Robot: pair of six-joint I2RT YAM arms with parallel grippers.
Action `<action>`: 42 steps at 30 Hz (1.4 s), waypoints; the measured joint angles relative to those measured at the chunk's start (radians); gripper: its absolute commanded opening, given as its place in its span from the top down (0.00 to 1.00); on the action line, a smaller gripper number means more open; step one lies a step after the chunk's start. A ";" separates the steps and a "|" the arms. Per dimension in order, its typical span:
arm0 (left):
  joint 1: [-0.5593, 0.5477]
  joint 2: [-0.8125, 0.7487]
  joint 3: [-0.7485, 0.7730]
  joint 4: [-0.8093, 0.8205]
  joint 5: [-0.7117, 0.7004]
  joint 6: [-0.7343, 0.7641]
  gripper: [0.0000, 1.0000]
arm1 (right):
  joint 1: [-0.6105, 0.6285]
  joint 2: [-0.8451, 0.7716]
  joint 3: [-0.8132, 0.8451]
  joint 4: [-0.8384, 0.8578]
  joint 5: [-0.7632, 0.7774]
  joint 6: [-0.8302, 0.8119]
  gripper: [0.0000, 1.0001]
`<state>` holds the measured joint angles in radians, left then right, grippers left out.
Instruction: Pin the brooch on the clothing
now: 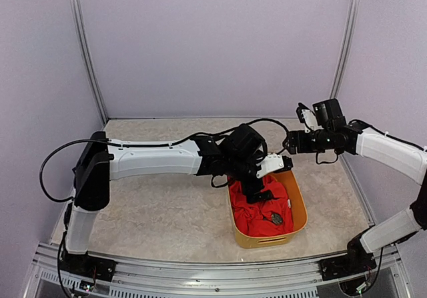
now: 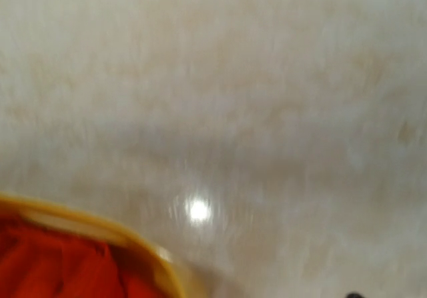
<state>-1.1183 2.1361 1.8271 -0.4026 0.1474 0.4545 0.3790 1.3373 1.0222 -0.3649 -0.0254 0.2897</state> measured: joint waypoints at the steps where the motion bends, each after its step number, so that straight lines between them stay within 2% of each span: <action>1: 0.003 0.040 0.021 -0.008 -0.021 0.003 0.01 | 0.011 0.008 0.004 -0.029 0.012 0.007 0.27; 6: 0.012 0.127 0.014 0.021 -0.134 0.003 0.10 | 0.039 0.021 0.007 -0.124 0.032 0.035 0.35; 8: 0.010 0.128 -0.018 0.059 -0.154 0.004 0.36 | 0.048 0.018 -0.001 -0.132 0.031 0.049 0.40; 11: 0.002 0.129 -0.052 0.090 -0.177 0.007 0.90 | 0.067 0.011 -0.037 -0.130 0.014 0.072 0.44; 12: -0.001 0.129 -0.056 0.096 -0.181 0.008 1.00 | 0.071 0.011 -0.049 -0.131 0.005 0.078 0.45; 14: -0.003 0.128 -0.062 0.117 -0.190 0.007 1.00 | 0.080 0.018 -0.069 -0.131 -0.009 0.089 0.48; 18: -0.005 0.095 -0.108 0.178 -0.222 0.006 1.00 | 0.090 0.048 -0.075 -0.130 -0.010 0.098 0.76; 21: -0.004 0.040 -0.114 0.195 -0.257 0.002 1.00 | 0.092 0.056 -0.077 -0.126 0.013 0.110 0.93; 23: -0.003 -0.032 -0.114 0.204 -0.284 -0.004 1.00 | 0.092 0.056 -0.077 -0.121 0.035 0.125 1.00; 28: -0.017 -0.287 -0.109 0.319 -0.406 0.005 1.00 | 0.092 0.076 -0.069 -0.117 0.121 0.128 1.00; 32: -0.092 -0.506 -0.108 0.484 -0.510 0.102 1.00 | 0.064 0.094 -0.045 -0.120 0.176 0.121 1.00; 35: -0.151 -0.621 -0.108 0.583 -0.537 0.154 1.00 | -0.010 0.114 -0.021 -0.113 0.203 0.102 1.00; 42: -0.193 -0.783 -0.108 0.724 -0.627 0.245 1.00 | -0.249 0.237 0.106 -0.074 0.210 0.029 1.00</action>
<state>-1.3117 1.3529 1.7187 0.3210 -0.4797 0.6991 0.1299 1.5745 1.1286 -0.4393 0.1844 0.3183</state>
